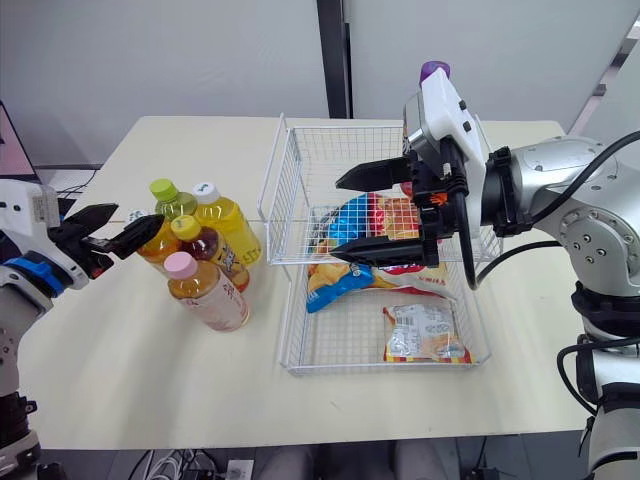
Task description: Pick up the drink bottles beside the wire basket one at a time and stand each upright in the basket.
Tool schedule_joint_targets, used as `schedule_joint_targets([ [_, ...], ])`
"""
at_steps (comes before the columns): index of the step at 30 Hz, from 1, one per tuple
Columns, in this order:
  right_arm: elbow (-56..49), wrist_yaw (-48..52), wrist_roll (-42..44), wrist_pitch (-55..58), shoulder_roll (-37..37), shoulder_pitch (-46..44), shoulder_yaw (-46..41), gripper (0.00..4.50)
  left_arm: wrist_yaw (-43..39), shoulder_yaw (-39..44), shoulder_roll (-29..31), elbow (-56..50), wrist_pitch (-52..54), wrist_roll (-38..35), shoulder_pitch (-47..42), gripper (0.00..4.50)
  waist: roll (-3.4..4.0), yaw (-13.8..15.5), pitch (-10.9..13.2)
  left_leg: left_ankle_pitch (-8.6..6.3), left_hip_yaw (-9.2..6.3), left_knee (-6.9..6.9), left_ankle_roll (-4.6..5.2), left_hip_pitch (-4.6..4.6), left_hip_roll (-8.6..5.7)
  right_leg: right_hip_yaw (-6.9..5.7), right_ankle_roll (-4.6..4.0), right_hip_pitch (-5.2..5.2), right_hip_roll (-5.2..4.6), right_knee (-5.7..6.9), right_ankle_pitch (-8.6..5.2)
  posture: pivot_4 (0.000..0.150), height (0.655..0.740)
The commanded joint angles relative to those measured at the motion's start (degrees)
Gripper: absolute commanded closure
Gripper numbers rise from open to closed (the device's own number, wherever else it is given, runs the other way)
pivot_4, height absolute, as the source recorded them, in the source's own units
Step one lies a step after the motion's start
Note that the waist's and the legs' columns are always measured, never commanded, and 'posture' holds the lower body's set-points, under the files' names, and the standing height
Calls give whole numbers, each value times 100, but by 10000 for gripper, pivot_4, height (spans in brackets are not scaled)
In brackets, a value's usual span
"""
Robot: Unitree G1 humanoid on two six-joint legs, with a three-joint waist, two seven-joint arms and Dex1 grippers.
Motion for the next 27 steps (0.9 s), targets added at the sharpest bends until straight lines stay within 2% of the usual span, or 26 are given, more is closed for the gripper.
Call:
schedule_joint_targets([
  [1,-151,-47,99,26,-65,-22,-244,0,7,-85,84,-35,-197,15,-77,363,0,0,0,0,0,0,0,0,-1,0,0,1,0,-1,0,1500,7400],
  [2,-154,-56,104,32,-64,-21,-250,0,13,-101,88,-20,-209,13,-81,363,0,0,0,0,0,0,0,0,-1,0,0,1,0,-1,0,1500,7400],
  [5,-190,-68,164,70,-82,-8,-295,0,0,-152,106,56,-225,-9,-84,6411,0,1,0,0,0,0,0,-1,-1,0,0,1,-1,-2,0,1500,7400],
  [13,-246,-135,247,139,-88,13,-365,0,-37,-277,88,187,-231,-60,-143,31094,0,1,0,0,0,0,0,-1,-1,-1,0,1,0,-2,0,1500,7400],
  [19,-281,-188,310,142,-100,54,-411,0,-31,-94,99,12,-158,-187,-15,31372,0,1,0,0,0,0,0,0,-1,-1,0,1,0,-3,0,1500,7400],
  [27,-283,-195,327,113,-124,87,-476,0,-15,756,397,-784,478,-903,312,31372,-3,-2,2,0,-4,-3,1,-8,0,-1,0,-2,0,-14,0,1500,7400],
])
